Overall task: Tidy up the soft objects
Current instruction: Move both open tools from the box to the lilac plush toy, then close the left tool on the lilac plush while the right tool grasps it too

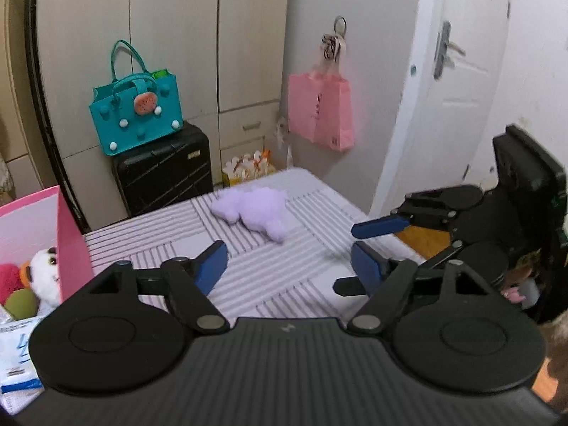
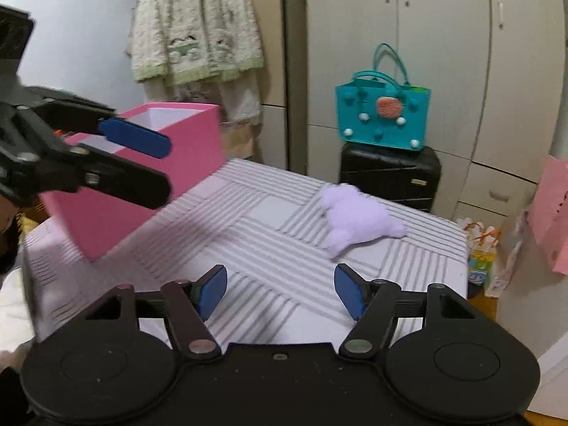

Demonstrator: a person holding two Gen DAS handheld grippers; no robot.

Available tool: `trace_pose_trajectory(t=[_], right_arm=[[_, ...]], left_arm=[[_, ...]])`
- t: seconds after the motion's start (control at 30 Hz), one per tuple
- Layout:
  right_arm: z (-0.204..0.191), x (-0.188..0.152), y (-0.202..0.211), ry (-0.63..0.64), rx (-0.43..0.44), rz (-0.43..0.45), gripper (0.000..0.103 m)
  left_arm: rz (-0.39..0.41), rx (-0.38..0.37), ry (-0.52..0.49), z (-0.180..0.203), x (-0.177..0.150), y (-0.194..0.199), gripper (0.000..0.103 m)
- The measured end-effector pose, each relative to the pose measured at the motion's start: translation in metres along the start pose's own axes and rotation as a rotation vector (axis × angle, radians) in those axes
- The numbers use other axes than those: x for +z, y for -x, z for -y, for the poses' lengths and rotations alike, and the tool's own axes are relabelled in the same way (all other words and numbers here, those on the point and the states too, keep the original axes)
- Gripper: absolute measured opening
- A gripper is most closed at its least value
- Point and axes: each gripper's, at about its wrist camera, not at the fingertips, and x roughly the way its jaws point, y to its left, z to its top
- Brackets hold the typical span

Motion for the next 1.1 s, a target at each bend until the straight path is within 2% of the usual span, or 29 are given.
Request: trace_pose_trajectory(t=[0.07, 0.17, 0.33, 0.43, 0.5, 0.63, 0.8, 0.87, 1.0, 1.1], right_arm=[[0.011, 0.002, -0.011, -0.018, -0.006, 0.007, 0.074], [0.024, 0.005, -0.026, -0.025, -0.022, 0.015, 0.082], [0.04, 0.01, -0.046, -0.029, -0.029, 0.026, 0.083], [0.053, 0.013, -0.06, -0.026, -0.013, 0.036, 0.085], [0.057, 0.015, -0.069, 0.007, -0.007, 0.036, 0.093], [0.064, 0.019, -0.09, 0.07, -0.016, 0.042, 0.094], [0.074, 0.024, -0.113, 0.151, -0.01, 0.009, 0.094], [0.08, 0.025, -0.115, 0.193, 0.034, -0.001, 0.094], [0.092, 0.027, -0.118, 0.18, 0.108, 0.007, 0.095], [0.088, 0.028, -0.123, 0.275, 0.115, -0.016, 0.095]], left_arm=[[0.022, 0.009, 0.028, -0.007, 0.002, -0.009, 0.084], [0.043, 0.08, 0.037, -0.01, 0.004, -0.024, 0.087], [0.007, 0.125, 0.113, -0.017, 0.008, -0.058, 0.088], [-0.024, 0.108, 0.166, -0.022, 0.009, -0.077, 0.088], [-0.03, 0.101, 0.193, -0.025, 0.012, -0.088, 0.088], [0.009, 0.103, 0.243, -0.03, 0.014, -0.112, 0.088], [-0.052, 0.122, 0.335, -0.038, 0.016, -0.149, 0.088], [-0.069, 0.1, 0.367, -0.041, 0.019, -0.16, 0.088], [-0.105, 0.047, 0.419, -0.044, 0.022, -0.178, 0.086], [-0.136, 0.044, 0.421, -0.041, 0.025, -0.188, 0.086]])
